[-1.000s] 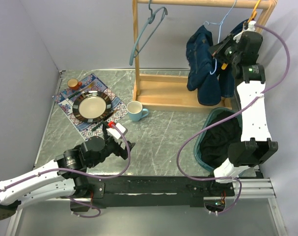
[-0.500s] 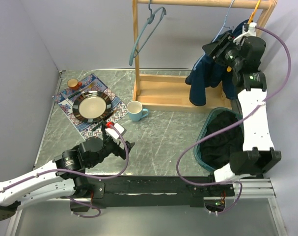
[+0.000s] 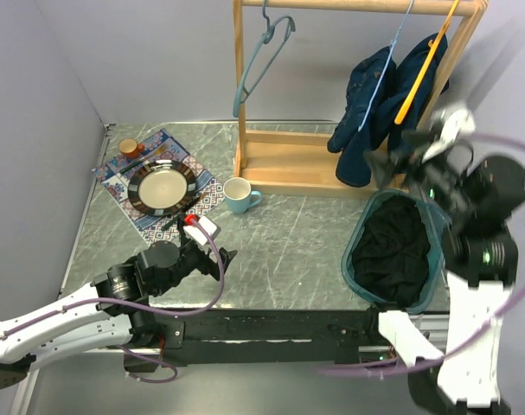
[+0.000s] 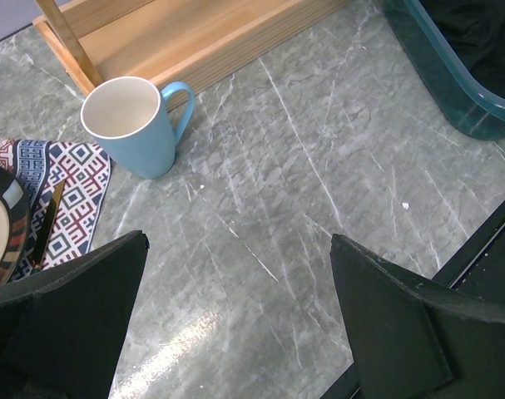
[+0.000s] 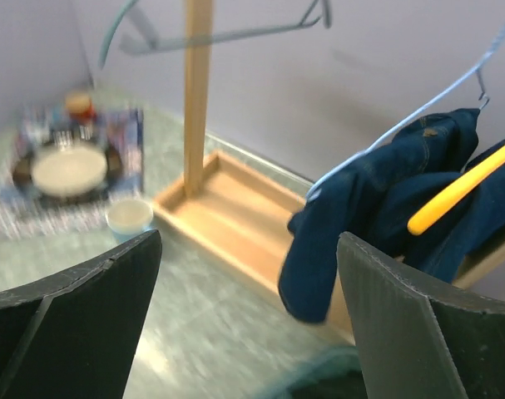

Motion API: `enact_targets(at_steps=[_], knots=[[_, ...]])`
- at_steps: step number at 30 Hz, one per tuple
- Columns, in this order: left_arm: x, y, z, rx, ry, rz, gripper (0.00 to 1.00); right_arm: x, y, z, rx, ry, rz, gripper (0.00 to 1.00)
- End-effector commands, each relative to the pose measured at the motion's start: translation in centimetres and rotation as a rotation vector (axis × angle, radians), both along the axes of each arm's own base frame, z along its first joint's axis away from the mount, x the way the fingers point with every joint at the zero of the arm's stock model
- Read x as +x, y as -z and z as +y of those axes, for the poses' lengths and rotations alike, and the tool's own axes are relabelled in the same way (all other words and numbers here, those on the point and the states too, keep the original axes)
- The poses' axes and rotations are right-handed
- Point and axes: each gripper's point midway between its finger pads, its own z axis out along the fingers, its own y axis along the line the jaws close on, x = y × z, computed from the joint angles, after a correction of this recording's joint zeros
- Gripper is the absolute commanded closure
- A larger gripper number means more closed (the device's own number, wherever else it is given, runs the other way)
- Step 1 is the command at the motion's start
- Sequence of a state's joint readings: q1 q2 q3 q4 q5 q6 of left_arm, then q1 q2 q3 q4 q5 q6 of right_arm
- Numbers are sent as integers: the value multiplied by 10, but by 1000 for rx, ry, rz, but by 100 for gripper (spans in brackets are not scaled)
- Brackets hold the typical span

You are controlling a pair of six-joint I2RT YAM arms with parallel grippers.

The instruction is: Place the skirt on the hanger

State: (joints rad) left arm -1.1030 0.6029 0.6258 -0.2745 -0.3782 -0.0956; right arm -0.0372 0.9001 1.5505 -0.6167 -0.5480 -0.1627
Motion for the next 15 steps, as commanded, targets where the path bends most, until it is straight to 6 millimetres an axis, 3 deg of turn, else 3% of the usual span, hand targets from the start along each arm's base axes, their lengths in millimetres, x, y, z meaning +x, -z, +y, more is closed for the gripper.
enact_targets(at_steps=[1, 4, 6, 7, 9, 10, 14, 15], knots=[[-2, -16, -2, -56, 9, -7, 3, -8, 87, -4, -220, -69, 167, 7], [-3, -17, -2, -59, 14, -8, 3, -9, 151, -23, -285, -12, 304, 7], [-4, -18, -2, -61, 18, -8, 3, -8, 178, -43, -317, 60, 367, 7], [-4, -18, -2, -61, 23, -8, 3, -8, 205, -49, -346, 62, 421, 7], [-5, -17, -4, -59, 34, -6, 3, -3, 233, -71, -372, 114, 490, 7], [-5, -16, -4, -57, 37, -4, 3, -4, 257, -77, -375, 119, 548, 7], [-7, -16, -7, -52, 52, 1, 3, 6, 322, -114, -417, 172, 714, 7], [-7, -15, -7, -49, 53, 3, 3, 16, 328, -125, -450, 200, 699, 8]])
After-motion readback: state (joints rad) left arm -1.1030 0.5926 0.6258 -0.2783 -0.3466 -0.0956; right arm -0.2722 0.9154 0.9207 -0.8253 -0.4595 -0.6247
